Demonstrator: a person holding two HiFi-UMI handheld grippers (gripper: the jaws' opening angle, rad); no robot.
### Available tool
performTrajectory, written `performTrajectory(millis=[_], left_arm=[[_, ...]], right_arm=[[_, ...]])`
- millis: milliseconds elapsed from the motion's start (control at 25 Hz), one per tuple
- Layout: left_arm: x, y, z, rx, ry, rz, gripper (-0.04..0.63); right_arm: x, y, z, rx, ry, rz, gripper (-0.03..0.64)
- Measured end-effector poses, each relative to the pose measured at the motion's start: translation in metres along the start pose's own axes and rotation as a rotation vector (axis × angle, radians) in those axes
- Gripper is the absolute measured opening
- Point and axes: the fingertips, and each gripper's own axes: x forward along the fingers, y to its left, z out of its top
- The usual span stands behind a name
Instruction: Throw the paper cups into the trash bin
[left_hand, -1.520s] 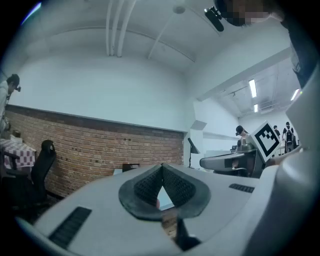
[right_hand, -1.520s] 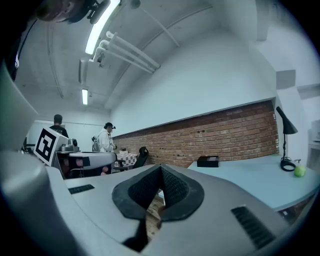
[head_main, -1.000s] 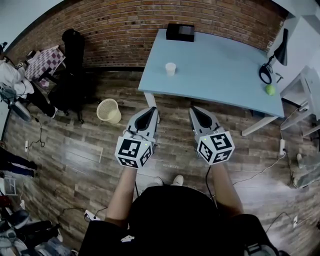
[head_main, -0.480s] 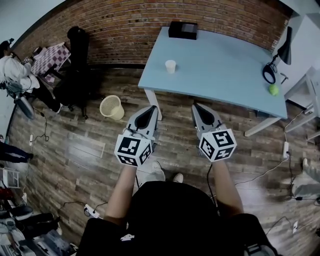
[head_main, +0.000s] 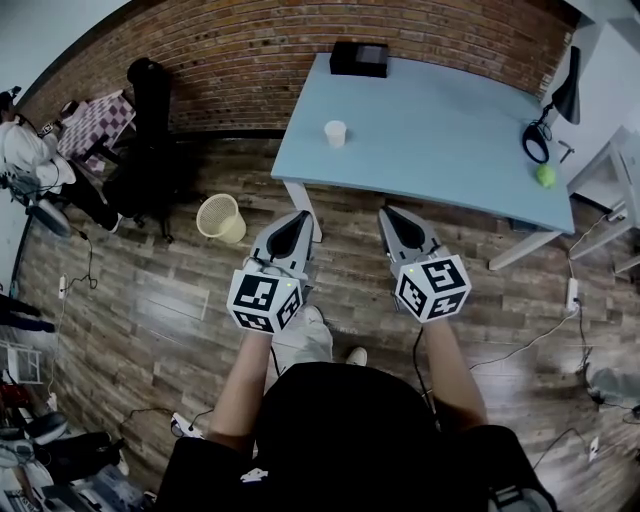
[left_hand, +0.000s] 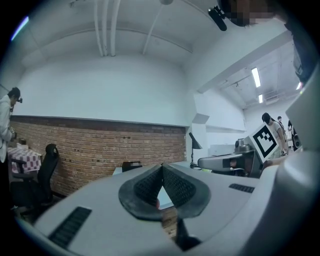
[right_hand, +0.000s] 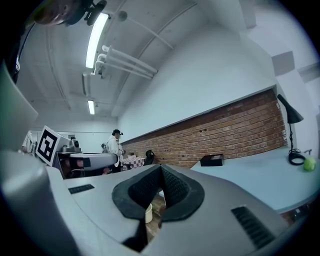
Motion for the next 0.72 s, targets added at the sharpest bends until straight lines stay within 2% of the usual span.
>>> performTrajectory(millis=[480,720], left_arm=[[0.023,0.047,-0.003,-0.024,-0.005,-0.003,0.008],[0.041,0.072,0.002,-0.008,-0.004,-0.056,0.008]], right_arm=[[0.051,-0.003,-0.003,0.002,0.018,-0.007,0.005],[0.09,-0.005,-0.009,0.001,0.045,-0.029,0.005]])
